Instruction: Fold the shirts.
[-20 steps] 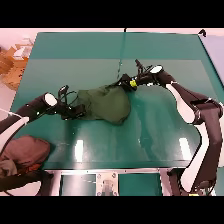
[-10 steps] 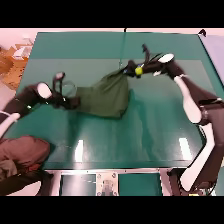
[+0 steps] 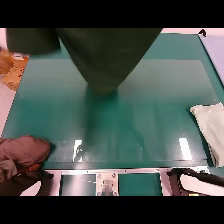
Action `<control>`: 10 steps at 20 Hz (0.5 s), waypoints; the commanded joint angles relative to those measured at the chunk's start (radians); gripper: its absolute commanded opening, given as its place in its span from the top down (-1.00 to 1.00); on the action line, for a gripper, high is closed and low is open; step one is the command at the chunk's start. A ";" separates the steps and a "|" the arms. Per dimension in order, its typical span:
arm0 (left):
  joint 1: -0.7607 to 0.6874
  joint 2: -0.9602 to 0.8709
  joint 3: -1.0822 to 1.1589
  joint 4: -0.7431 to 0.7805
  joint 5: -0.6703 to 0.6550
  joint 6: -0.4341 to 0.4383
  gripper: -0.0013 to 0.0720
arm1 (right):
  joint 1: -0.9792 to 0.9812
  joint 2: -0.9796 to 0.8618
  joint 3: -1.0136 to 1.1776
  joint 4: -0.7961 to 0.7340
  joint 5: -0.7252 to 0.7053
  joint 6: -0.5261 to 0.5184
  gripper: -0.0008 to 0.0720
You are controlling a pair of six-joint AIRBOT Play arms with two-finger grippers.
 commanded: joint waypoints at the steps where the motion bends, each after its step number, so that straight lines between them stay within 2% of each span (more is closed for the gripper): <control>1: 0.000 0.030 0.210 -0.006 0.009 0.039 0.90 | -0.006 0.250 0.002 -0.206 -0.085 0.051 0.93; 5: 0.000 0.041 0.190 -0.001 0.092 0.065 0.90 | -0.006 0.348 0.000 -0.368 -0.097 0.109 0.93; 8: 0.001 0.031 0.077 0.000 0.204 0.064 0.90 | -0.006 0.312 -0.056 -0.395 -0.099 0.125 0.93; 10: 0.001 -0.027 0.019 -0.001 0.207 0.064 0.90 | -0.006 0.249 -0.138 -0.396 -0.105 0.125 0.93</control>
